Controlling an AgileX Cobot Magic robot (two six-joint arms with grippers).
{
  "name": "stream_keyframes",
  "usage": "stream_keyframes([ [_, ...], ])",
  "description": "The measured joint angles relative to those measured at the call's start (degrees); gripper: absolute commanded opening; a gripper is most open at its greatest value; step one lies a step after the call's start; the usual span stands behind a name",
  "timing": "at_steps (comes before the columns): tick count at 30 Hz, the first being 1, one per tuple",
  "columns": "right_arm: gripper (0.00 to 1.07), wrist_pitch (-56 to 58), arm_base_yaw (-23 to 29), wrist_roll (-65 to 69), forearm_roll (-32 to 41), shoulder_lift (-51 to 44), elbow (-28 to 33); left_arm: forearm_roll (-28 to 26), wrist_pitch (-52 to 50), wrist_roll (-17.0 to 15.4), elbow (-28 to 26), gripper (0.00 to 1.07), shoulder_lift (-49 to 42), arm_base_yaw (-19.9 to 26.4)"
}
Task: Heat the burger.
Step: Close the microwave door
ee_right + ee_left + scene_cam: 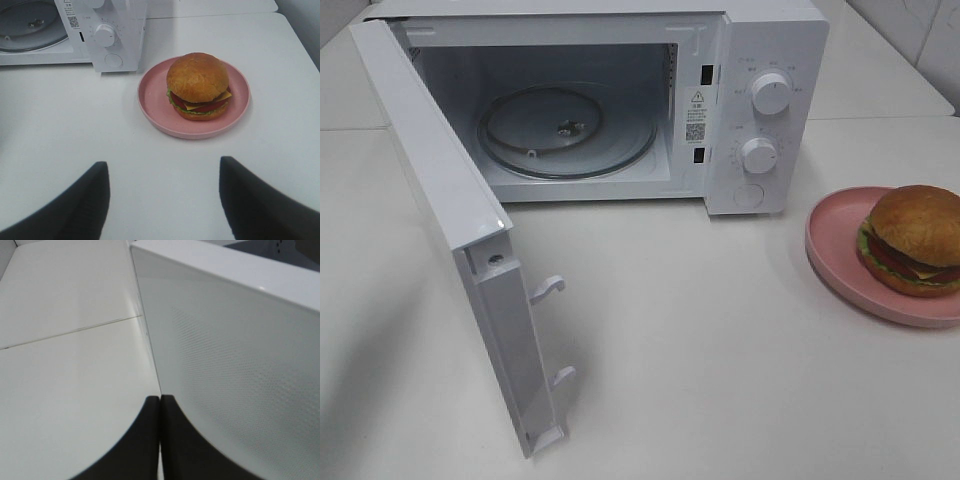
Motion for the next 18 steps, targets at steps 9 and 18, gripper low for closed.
stream_keyframes([
  [9,0.60,0.00,0.00,0.00,0.00,0.00,0.00,1.55,-4.41,0.00,-5.73,0.00,12.66,-1.72],
  [18,0.60,0.00,0.00,0.00,0.00,0.00,0.00,3.21,-7.79,0.00,-7.73,0.00,19.65,-5.61],
])
